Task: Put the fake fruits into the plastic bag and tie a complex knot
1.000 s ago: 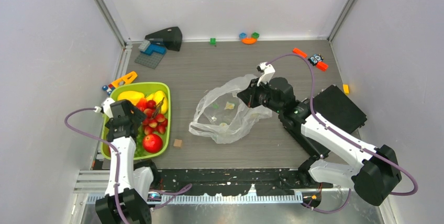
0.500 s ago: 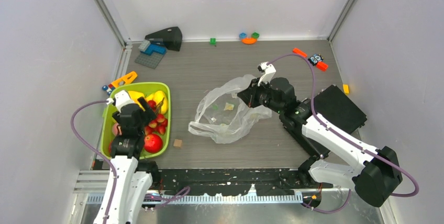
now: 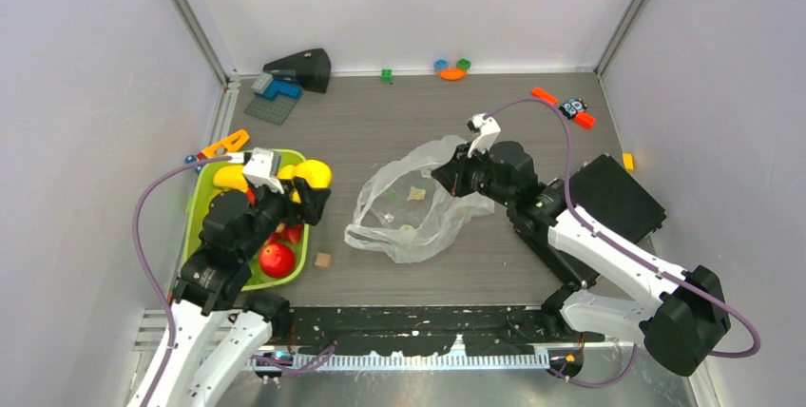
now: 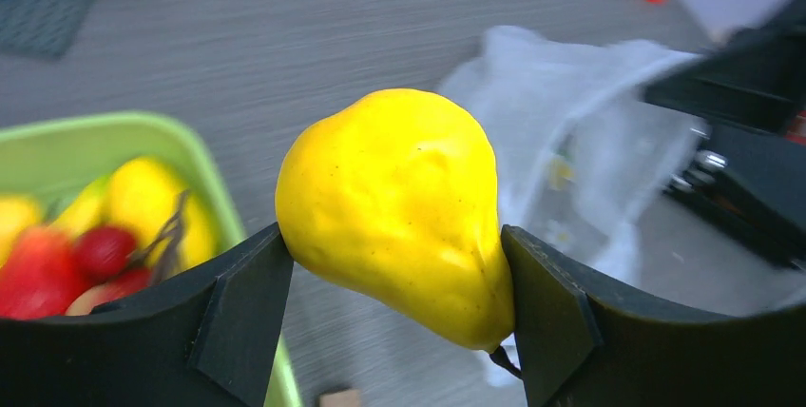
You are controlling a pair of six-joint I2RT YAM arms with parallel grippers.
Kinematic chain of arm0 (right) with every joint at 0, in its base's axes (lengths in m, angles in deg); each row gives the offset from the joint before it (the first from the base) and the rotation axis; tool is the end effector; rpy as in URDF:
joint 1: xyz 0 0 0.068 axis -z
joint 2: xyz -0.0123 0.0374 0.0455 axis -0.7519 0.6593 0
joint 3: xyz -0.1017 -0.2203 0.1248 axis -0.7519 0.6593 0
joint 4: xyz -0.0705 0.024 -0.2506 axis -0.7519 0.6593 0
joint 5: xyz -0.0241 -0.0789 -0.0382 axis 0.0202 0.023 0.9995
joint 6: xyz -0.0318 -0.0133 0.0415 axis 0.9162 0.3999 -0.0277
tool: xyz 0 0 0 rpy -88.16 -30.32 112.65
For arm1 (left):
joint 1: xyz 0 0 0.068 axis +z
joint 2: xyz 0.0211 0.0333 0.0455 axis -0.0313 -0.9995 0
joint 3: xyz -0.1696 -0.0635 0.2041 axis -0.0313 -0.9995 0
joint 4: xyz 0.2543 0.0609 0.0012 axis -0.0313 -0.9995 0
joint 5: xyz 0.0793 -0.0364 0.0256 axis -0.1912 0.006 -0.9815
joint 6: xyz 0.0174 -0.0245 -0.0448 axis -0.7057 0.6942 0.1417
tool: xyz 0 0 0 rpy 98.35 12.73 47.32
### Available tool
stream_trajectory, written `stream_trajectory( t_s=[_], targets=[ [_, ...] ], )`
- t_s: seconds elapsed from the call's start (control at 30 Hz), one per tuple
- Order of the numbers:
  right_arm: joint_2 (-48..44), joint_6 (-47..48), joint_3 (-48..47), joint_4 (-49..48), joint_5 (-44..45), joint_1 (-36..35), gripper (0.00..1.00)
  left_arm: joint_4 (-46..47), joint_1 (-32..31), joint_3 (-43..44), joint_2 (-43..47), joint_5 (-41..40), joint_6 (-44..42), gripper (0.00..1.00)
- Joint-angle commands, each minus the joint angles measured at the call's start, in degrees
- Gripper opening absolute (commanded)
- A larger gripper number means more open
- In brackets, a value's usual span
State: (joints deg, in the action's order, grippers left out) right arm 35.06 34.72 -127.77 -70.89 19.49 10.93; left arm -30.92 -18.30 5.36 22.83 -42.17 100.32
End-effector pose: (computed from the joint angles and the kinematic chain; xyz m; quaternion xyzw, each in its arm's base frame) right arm 0.2007 0.1604 0.2986 -0.1248 0.7997 0.3363 0.4816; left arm 0.1078 -0.0394 0.3308 0.0302 0.7861 -0.1900 0.5874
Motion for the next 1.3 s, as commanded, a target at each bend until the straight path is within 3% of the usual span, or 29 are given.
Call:
stream_trajectory(
  t_s=[0.0, 0.2, 0.33, 0.5, 0.7, 0.77, 1.1, 1.27],
  targets=[
    [-0.1, 0.5, -2.9, -1.1, 0.5, -0.3, 0.05, 1.0, -5.9, 6.3, -4.5, 13.6, -2.0, 0.42],
    [0.5, 0.3, -3.5, 0.8, 0.3, -0.4, 0.05, 3.4, -20.0, 13.0, -16.3, 18.7, -2.6, 0.41],
    [0.0, 0.1, -3.5, 1.1, 0.2, -0.4, 0.05, 7.5, -24.2, 14.1, -24.0, 22.1, -1.0, 0.41],
    [-0.7, 0.1, -3.5, 1.7, 0.4, -0.4, 0.05, 7.4, -24.8, 15.6, -33.1, 23.2, 2.9, 0.40],
    [-0.9, 0.1, -3.6, 2.1, 0.1, -0.3, 0.05, 5.4, -24.7, 15.2, -35.8, 8.7, 4.0, 0.38],
    [-0.9, 0.1, -3.6, 2.1, -0.1, -0.4, 0.05, 6.6, -24.5, 14.4, -36.4, 5.5, 5.8, 0.38],
    [-0.5, -0.1, -3.6, 1.9, -0.6, -0.7, 0.05, 19.0, -24.5, 10.9, -43.8, 4.8, 13.7, 0.37],
    [-0.3, -0.3, -3.6, 1.8, -0.8, -0.8, 0.05, 21.4, -24.5, 9.6, -45.4, -3.2, 15.9, 0.36]
  ],
)
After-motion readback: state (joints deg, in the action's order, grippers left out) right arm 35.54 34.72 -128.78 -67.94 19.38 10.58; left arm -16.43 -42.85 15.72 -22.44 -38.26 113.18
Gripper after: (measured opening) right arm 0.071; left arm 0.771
